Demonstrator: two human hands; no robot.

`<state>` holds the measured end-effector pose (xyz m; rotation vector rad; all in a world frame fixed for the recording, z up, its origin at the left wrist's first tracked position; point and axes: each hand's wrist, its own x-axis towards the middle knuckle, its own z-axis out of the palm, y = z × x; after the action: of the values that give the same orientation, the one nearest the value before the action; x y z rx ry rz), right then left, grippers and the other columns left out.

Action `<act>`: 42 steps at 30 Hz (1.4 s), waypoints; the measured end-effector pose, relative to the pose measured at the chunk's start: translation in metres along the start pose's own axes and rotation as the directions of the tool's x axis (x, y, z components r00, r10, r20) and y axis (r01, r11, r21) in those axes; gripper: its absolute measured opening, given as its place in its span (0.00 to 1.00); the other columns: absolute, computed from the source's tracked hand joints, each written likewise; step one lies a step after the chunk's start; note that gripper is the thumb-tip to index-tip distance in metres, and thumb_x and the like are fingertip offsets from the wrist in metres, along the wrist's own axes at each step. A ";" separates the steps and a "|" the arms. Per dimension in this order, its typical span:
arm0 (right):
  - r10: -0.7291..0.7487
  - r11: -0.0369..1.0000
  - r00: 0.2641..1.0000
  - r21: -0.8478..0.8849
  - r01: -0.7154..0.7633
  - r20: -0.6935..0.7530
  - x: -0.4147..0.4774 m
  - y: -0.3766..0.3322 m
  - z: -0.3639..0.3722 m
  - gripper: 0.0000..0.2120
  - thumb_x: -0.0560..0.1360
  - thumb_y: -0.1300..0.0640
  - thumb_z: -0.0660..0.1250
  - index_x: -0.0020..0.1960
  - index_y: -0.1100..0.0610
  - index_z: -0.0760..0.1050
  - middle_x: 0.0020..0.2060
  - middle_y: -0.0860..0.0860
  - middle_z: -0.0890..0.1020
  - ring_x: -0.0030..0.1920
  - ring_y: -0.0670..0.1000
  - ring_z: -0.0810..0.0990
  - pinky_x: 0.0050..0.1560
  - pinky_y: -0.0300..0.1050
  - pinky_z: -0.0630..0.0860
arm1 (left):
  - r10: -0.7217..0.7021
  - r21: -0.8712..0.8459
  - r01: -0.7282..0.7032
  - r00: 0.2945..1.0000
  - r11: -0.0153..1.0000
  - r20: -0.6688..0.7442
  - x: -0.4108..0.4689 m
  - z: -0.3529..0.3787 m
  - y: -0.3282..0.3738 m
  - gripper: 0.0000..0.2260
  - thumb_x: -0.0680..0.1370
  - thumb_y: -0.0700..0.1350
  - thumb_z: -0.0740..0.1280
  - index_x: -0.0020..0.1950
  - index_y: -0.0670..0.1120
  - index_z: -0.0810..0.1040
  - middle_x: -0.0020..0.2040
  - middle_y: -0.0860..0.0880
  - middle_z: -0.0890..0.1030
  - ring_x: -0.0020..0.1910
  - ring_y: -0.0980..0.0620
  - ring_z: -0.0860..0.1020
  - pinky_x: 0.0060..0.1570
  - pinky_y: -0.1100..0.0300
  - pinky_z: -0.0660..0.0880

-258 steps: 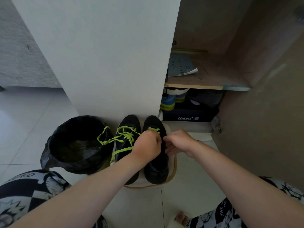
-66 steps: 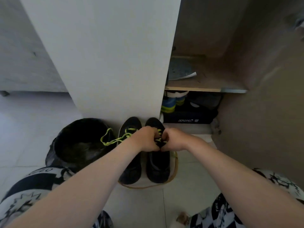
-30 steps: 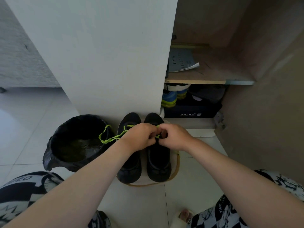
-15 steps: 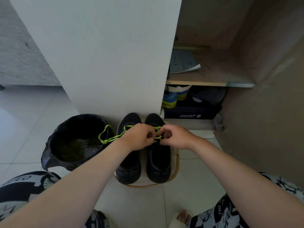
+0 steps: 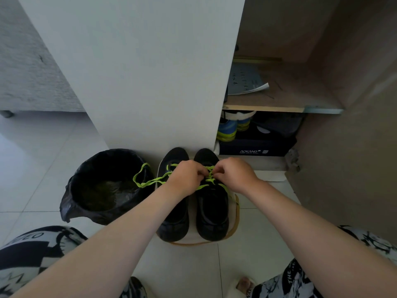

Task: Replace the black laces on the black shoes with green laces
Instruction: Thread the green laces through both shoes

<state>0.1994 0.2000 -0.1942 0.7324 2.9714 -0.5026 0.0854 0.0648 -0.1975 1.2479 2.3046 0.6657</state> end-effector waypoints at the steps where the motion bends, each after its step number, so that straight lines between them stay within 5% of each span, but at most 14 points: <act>1: -0.050 0.997 0.999 -0.051 0.049 -0.014 0.000 0.000 0.000 0.06 0.77 0.51 0.68 0.49 0.46 0.84 0.45 0.46 0.84 0.47 0.51 0.81 0.45 0.46 0.77 | 0.003 0.019 -0.003 1.000 1.000 -0.001 0.000 0.000 0.001 0.12 0.79 0.40 0.65 0.57 0.50 0.85 0.55 0.51 0.84 0.54 0.52 0.80 0.53 0.65 0.72; 5: -0.132 0.958 0.986 -0.243 0.153 0.098 0.004 -0.001 0.003 0.08 0.80 0.55 0.60 0.56 0.55 0.76 0.51 0.54 0.80 0.51 0.57 0.80 0.42 0.49 0.70 | -0.032 -0.020 0.033 0.999 0.999 0.027 -0.001 0.000 0.006 0.14 0.77 0.45 0.65 0.61 0.50 0.81 0.56 0.49 0.81 0.55 0.50 0.79 0.50 0.63 0.71; 9: -0.107 0.966 0.985 -0.221 0.136 0.137 0.006 -0.004 0.007 0.07 0.80 0.58 0.59 0.57 0.58 0.67 0.53 0.57 0.78 0.51 0.61 0.79 0.43 0.50 0.66 | -0.038 0.060 0.031 0.991 0.998 0.128 -0.004 0.004 0.008 0.33 0.68 0.60 0.72 0.70 0.51 0.71 0.61 0.50 0.72 0.59 0.50 0.74 0.61 0.54 0.73; 14: -0.103 0.988 0.994 -0.113 0.107 0.035 0.002 -0.004 0.010 0.04 0.81 0.57 0.57 0.53 0.57 0.67 0.45 0.55 0.76 0.44 0.60 0.76 0.38 0.49 0.64 | -0.115 -0.044 0.125 0.978 0.991 0.176 -0.004 -0.002 0.000 0.40 0.65 0.50 0.78 0.73 0.48 0.64 0.63 0.48 0.70 0.58 0.50 0.75 0.58 0.55 0.76; 17: -0.125 0.991 0.992 0.039 0.125 0.014 -0.001 0.002 0.009 0.06 0.82 0.53 0.62 0.54 0.55 0.73 0.48 0.51 0.78 0.46 0.53 0.76 0.43 0.48 0.70 | -0.205 0.036 0.202 0.968 0.979 0.144 -0.005 -0.002 0.005 0.36 0.65 0.50 0.76 0.70 0.44 0.67 0.61 0.47 0.73 0.57 0.48 0.75 0.54 0.56 0.76; 21: -0.132 0.987 0.991 0.089 0.133 -0.017 0.001 0.009 0.004 0.08 0.79 0.51 0.68 0.49 0.54 0.83 0.45 0.48 0.81 0.44 0.47 0.76 0.43 0.44 0.69 | -0.199 0.074 0.196 0.979 0.978 0.037 -0.011 0.002 0.021 0.09 0.69 0.46 0.72 0.44 0.45 0.75 0.40 0.49 0.77 0.42 0.49 0.78 0.31 0.62 0.70; 23: -0.128 0.986 0.992 0.103 0.129 -0.015 0.002 0.007 0.005 0.08 0.79 0.53 0.67 0.47 0.56 0.81 0.45 0.50 0.79 0.45 0.50 0.77 0.44 0.47 0.73 | -0.174 0.080 0.171 0.984 0.982 0.026 -0.012 0.004 0.023 0.05 0.71 0.44 0.70 0.41 0.45 0.77 0.37 0.50 0.77 0.40 0.50 0.78 0.28 0.63 0.68; 29: -0.056 0.989 0.998 0.139 0.054 0.013 0.005 -0.009 0.008 0.06 0.80 0.57 0.61 0.46 0.59 0.71 0.44 0.54 0.75 0.42 0.55 0.75 0.44 0.54 0.73 | -0.200 0.052 0.200 0.980 0.978 -0.005 -0.015 0.008 0.011 0.03 0.70 0.42 0.70 0.40 0.43 0.77 0.36 0.49 0.78 0.36 0.50 0.78 0.27 0.63 0.68; 32: 0.004 0.976 0.999 0.218 -0.014 0.044 0.002 -0.010 0.009 0.08 0.81 0.49 0.61 0.51 0.55 0.72 0.48 0.50 0.75 0.48 0.53 0.76 0.47 0.51 0.74 | -0.207 0.022 0.207 0.978 0.978 -0.014 -0.013 0.009 0.007 0.04 0.72 0.43 0.68 0.39 0.43 0.77 0.35 0.48 0.78 0.34 0.51 0.76 0.27 0.62 0.68; 35: 0.067 0.954 0.984 0.279 -0.111 0.163 -0.005 -0.013 0.002 0.25 0.74 0.39 0.67 0.65 0.49 0.67 0.60 0.48 0.71 0.56 0.51 0.75 0.54 0.50 0.74 | -0.186 0.031 0.185 0.982 0.982 0.022 -0.012 0.009 0.007 0.05 0.74 0.43 0.65 0.40 0.43 0.77 0.37 0.48 0.79 0.36 0.49 0.77 0.30 0.60 0.70; 38: 0.039 0.969 0.966 0.226 -0.098 0.254 -0.010 -0.013 -0.002 0.47 0.68 0.44 0.73 0.78 0.46 0.50 0.73 0.52 0.60 0.66 0.56 0.73 0.61 0.52 0.74 | -0.159 0.054 0.157 0.987 0.986 0.033 -0.010 0.008 0.009 0.08 0.75 0.42 0.65 0.36 0.46 0.73 0.35 0.49 0.76 0.34 0.51 0.75 0.28 0.61 0.66; 42: 0.063 0.982 0.985 0.166 -0.091 0.163 -0.014 -0.021 0.009 0.48 0.73 0.51 0.71 0.81 0.49 0.42 0.77 0.57 0.55 0.69 0.61 0.71 0.62 0.55 0.75 | -0.151 0.086 0.149 0.989 0.985 0.011 -0.014 0.007 0.010 0.08 0.73 0.41 0.66 0.34 0.46 0.73 0.33 0.51 0.75 0.33 0.52 0.75 0.28 0.63 0.64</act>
<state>0.2021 0.1731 -0.1949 0.7788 2.7672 -0.7822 0.1029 0.0593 -0.1950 1.0980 2.4066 0.5072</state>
